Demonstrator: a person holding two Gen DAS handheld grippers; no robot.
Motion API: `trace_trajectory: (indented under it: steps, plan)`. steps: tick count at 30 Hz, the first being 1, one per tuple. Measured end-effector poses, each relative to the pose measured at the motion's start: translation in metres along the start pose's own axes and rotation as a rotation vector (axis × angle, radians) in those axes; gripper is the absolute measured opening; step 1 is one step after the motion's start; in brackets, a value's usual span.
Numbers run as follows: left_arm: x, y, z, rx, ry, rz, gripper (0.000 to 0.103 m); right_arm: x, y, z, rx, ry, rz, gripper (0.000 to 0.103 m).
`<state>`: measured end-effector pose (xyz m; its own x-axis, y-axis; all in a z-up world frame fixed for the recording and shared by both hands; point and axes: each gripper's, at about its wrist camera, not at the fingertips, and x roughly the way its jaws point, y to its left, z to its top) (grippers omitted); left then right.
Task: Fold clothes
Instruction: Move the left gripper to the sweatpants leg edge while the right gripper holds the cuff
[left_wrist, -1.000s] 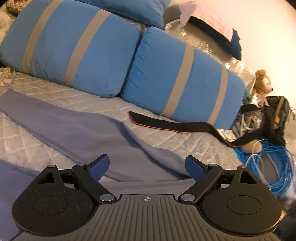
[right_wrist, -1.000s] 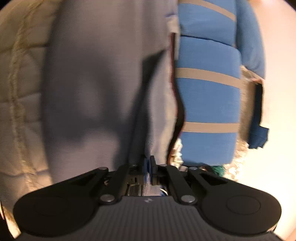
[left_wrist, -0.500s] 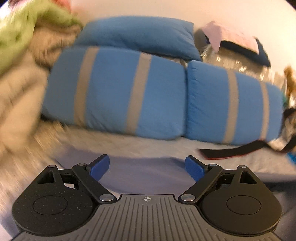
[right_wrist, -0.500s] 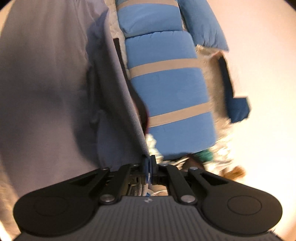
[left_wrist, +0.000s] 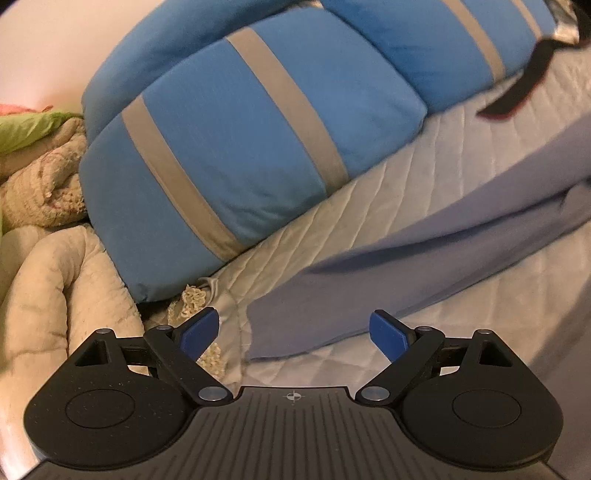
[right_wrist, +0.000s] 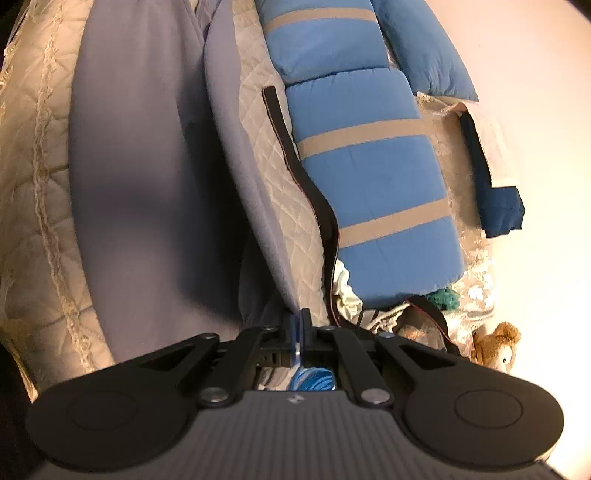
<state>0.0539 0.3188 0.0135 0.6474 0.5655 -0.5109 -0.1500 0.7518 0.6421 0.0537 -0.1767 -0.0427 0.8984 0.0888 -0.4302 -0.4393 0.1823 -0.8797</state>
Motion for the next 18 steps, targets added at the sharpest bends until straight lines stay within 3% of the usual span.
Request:
trace_trajectory:
  steps: [4,8,14,18]
  plan:
    - [0.032,0.008,-0.009,0.039,0.041,0.013,0.089,-0.002,0.005,-0.006,-0.010,0.020,-0.003,0.002]
    - [0.049,0.021,-0.014,0.049,0.018,0.039,0.089,0.000,0.005,-0.011,0.006,0.057,-0.006,0.002]
    - [0.064,0.012,-0.024,0.335,-0.006,0.048,0.089,0.011,0.008,-0.015,0.011,0.111,0.011,0.002]
    - [0.062,0.012,-0.038,0.408,-0.023,0.104,0.089,0.017,0.010,-0.016,0.001,0.129,0.016,0.002]
